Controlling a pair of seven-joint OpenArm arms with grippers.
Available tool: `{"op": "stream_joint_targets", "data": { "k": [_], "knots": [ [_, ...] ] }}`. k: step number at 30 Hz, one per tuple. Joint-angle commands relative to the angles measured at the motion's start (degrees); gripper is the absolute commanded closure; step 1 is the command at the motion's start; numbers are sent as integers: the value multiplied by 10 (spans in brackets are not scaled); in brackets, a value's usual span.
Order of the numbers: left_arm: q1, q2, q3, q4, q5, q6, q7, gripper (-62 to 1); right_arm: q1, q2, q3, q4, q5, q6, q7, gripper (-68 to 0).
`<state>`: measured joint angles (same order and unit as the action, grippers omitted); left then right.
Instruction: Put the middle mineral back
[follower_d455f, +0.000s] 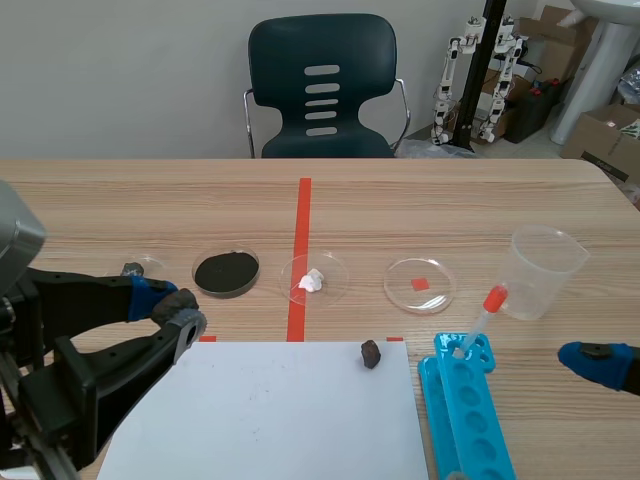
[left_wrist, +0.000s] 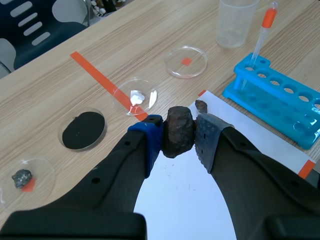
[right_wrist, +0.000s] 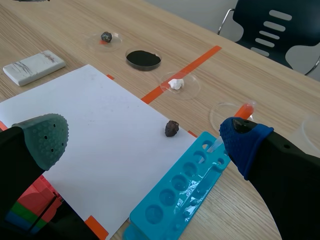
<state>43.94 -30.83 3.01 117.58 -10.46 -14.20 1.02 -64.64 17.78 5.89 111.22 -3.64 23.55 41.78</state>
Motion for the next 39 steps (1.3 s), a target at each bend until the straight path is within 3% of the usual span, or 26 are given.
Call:
{"op": "stream_joint_targets", "data": {
  "k": [1, 25, 33, 39],
  "knots": [
    [0, -3, 0, 6, -4, -2, -10, -98, -1, 0, 2, 5, 6, 0, 9, -638],
    [0, -3, 0, 6, -4, -1, -12, -98, -1, 0, 2, 5, 6, 0, 9, -638],
    [-9, 26, -5, 6, -4, 45, -16, -98, -1, 0, 2, 5, 6, 0, 9, -638],
    [-10, 27, -5, 6, -4, 46, -15, -98, -1, 0, 2, 5, 6, 0, 9, -638]
  ]
}}
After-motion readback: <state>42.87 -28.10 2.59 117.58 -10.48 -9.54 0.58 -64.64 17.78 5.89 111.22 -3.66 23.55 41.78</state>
